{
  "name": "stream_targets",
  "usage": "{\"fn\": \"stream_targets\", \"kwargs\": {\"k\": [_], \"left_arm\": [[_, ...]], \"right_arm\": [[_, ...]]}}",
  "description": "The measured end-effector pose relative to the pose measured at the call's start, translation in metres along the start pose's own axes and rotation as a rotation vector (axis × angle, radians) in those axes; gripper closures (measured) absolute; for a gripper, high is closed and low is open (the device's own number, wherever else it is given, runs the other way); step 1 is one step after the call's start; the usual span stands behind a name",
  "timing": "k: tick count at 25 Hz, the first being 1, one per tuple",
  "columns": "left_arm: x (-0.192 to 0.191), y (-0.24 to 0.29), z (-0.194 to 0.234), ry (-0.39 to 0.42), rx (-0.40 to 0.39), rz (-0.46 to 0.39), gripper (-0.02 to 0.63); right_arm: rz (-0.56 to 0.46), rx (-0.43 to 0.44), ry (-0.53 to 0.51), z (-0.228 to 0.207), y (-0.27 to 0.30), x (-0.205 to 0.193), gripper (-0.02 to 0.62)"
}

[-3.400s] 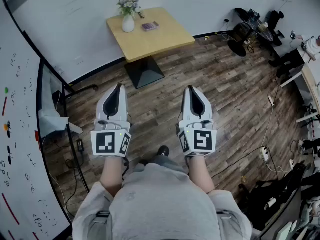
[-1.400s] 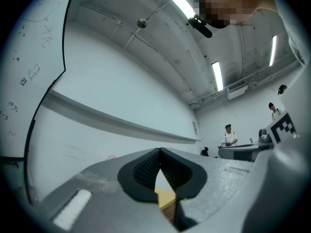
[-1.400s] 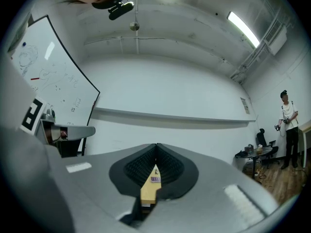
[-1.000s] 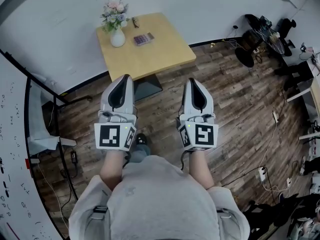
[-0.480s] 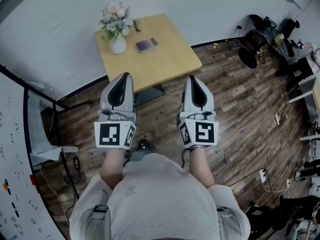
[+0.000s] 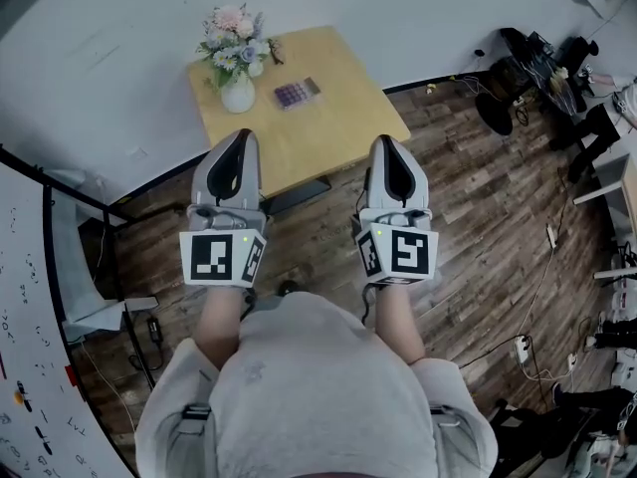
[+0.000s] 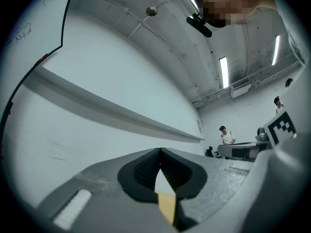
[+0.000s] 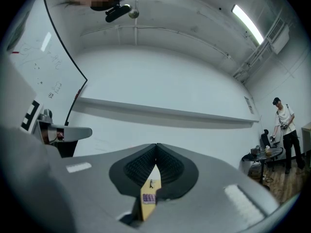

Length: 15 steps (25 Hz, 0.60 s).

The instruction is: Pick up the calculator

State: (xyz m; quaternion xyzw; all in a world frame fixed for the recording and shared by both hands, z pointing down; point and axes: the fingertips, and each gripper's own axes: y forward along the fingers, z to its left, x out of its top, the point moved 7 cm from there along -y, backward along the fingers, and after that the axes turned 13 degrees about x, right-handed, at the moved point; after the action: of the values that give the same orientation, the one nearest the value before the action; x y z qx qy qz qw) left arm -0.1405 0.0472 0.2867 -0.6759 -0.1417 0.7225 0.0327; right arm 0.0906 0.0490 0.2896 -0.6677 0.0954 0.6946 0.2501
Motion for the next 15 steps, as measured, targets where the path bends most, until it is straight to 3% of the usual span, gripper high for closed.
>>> {"fn": "stream_targets", "kwargs": {"k": [15], "left_arm": [[-0.019, 0.032, 0.017, -0.004, -0.026, 0.037, 0.600]], "right_arm": [[0.029, -0.022, 0.011, -0.004, 0.032, -0.016, 0.594]]}}
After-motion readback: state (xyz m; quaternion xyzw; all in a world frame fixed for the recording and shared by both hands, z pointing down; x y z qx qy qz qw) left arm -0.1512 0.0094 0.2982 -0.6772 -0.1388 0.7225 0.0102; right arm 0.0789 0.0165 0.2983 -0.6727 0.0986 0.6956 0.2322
